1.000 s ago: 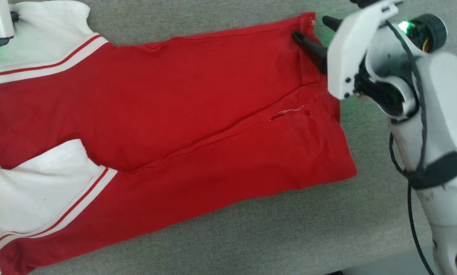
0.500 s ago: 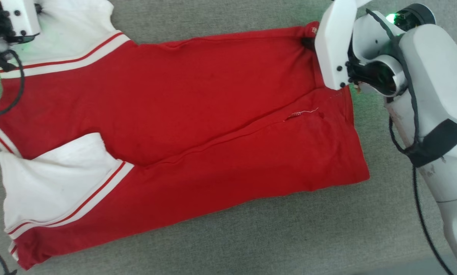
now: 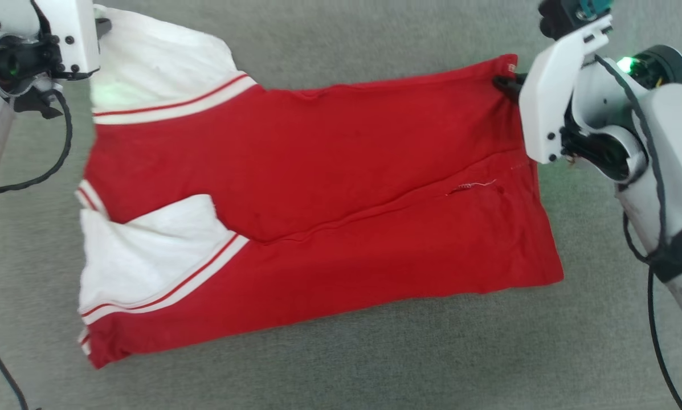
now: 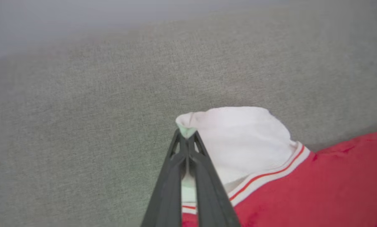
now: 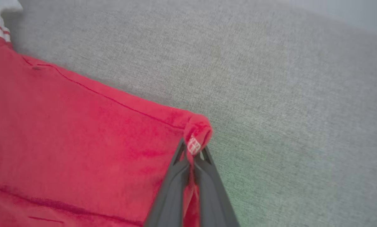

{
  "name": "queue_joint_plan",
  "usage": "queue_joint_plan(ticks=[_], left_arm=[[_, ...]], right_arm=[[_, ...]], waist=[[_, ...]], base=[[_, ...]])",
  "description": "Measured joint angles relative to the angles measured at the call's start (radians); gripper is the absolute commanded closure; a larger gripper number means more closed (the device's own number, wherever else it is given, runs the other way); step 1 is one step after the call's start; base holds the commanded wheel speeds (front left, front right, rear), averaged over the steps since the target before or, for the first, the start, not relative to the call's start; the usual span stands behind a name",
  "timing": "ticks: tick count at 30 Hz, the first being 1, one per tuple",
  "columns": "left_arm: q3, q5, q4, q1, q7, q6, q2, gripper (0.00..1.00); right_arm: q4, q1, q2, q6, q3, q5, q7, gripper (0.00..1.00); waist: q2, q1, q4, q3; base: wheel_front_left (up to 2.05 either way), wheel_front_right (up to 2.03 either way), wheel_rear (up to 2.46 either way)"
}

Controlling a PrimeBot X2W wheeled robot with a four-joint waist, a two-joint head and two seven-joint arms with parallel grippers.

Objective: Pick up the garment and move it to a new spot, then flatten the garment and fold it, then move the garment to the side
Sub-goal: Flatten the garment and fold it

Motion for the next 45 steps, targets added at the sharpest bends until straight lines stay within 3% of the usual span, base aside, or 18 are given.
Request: queue_joint_plan(ticks=[9, 14, 18, 26, 27, 34, 39, 43, 44, 45], left_arm=[[-0.002, -0.019, -0.102, 0.057, 0.006, -0.013, 0.027, 1.00], [-0.009, -0.028, -0.239, 0.128, 0.033, 0.029, 0.069, 1.00], [-0.013, -0.040, -0.411, 0.197, 0.061, 0.099, 0.140, 1.00], [-0.010, -0.079, -0.881, 0.394, 0.112, 0.329, 0.332, 1.00], [-0.010, -0.079, -0.881, 0.394, 0.112, 0.329, 0.332, 1.00], [-0.028, -0.117, -1.188, 0.564, 0.126, 0.510, 0.456, 1.00], [-0.047, -0.148, -1.239, 0.665, 0.098, 0.558, 0.468, 1.00], [-0.069, -0.174, -1.186, 0.723, 0.069, 0.538, 0.435, 1.00], [-0.072, -0.177, -1.161, 0.732, 0.061, 0.529, 0.423, 1.00], [-0.077, -0.182, -1.137, 0.739, 0.057, 0.519, 0.409, 1.00]], right_arm=[[-0.090, 0.080, -0.082, 0.000, 0.007, 0.015, -0.065, 1.00], [-0.169, 0.151, -0.142, 0.000, 0.001, 0.031, -0.089, 1.00], [-0.252, 0.214, -0.193, 0.000, -0.008, 0.040, -0.105, 1.00], [-0.383, 0.353, -0.275, 0.000, -0.030, 0.059, -0.130, 1.00], [-0.383, 0.353, -0.275, 0.000, -0.030, 0.059, -0.130, 1.00], [-0.413, 0.465, -0.303, 0.000, -0.054, 0.076, -0.130, 1.00], [-0.402, 0.523, -0.300, 0.000, -0.027, 0.093, -0.123, 1.00], [-0.357, 0.529, -0.277, 0.000, 0.002, 0.101, -0.133, 1.00], [-0.343, 0.529, -0.271, 0.000, 0.010, 0.105, -0.133, 0.87], [-0.325, 0.529, -0.263, 0.000, 0.013, 0.115, -0.138, 0.60]], waist=[[0.0000, 0.0000, 0.049, -0.103], [0.0000, 0.0000, 0.073, -0.150], [0.0000, 0.0000, 0.089, -0.176], [0.0000, 0.0000, 0.101, -0.196], [0.0000, 0.0000, 0.101, -0.196], [0.0001, 0.0000, 0.101, -0.191], [0.0000, 0.0000, 0.101, -0.184], [0.0000, 0.0000, 0.099, -0.179], [0.0001, 0.0000, 0.098, -0.177], [0.0001, 0.0000, 0.098, -0.177]], base=[[0.00, 0.00, 0.00], [0.00, 0.00, 0.00], [0.00, 0.00, 0.00], [0.00, 0.00, 0.00], [0.00, 0.00, 0.00], [0.00, 0.00, 0.00], [0.00, 0.00, 0.00], [0.00, 0.00, 0.00], [0.00, 0.00, 0.00], [0.00, 0.00, 0.00]])
